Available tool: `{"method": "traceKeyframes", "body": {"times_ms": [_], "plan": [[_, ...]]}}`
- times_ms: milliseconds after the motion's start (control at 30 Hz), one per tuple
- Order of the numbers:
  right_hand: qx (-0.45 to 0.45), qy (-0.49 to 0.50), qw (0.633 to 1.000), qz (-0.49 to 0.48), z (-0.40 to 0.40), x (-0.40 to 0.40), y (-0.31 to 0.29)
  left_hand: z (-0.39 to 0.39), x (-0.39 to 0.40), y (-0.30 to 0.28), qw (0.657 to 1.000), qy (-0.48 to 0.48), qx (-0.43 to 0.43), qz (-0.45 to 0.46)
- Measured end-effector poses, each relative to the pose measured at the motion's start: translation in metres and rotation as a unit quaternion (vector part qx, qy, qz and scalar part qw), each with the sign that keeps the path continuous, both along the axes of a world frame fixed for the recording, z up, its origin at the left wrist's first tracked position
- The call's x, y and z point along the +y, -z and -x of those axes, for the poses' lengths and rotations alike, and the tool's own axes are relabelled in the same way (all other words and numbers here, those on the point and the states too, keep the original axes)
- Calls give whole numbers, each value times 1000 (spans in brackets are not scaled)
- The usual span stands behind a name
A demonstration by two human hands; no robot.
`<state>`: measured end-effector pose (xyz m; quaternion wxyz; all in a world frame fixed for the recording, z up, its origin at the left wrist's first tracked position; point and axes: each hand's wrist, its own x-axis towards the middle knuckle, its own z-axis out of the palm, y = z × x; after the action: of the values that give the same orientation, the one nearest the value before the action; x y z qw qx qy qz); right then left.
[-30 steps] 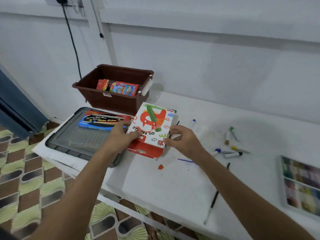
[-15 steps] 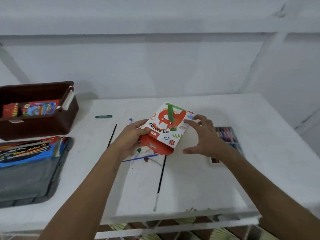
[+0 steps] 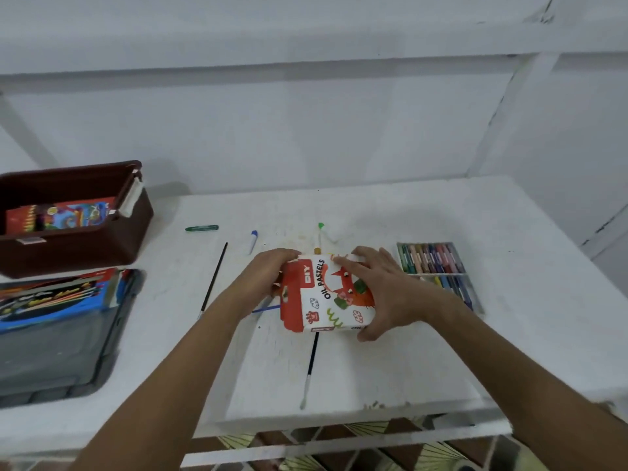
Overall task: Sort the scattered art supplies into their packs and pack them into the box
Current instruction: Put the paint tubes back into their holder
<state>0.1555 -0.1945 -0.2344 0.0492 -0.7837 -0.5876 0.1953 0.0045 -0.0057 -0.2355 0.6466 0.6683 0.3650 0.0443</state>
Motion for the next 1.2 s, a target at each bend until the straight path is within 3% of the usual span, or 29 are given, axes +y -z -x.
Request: {"method": "traceKeyframes", "body": {"times_ms": [67, 167, 233, 367, 500, 767, 1200], "plan": [[16, 23, 1000, -6, -6, -6, 2, 10, -7, 6, 989, -54, 12, -141], [7, 47, 999, -6, -19, -13, 3, 29, -29, 21, 953, 44, 48, -296], [-9, 54, 998, 8, -26, -16, 6, 36, -41, 34, 931, 110, 83, -339], [-15, 69, 997, 25, -30, -18, 13, 38, -55, 48, 901, 142, 83, -401], [-20, 82, 996, 20, -33, -18, 13, 37, -57, 56, 849, 170, 118, -487], [5, 60, 998, 21, -21, -16, 14, 47, -1, 65, 855, 77, 119, -500], [25, -2, 998, 63, 21, 4, 33, 63, 26, 58, 860, 79, 119, -490]]}}
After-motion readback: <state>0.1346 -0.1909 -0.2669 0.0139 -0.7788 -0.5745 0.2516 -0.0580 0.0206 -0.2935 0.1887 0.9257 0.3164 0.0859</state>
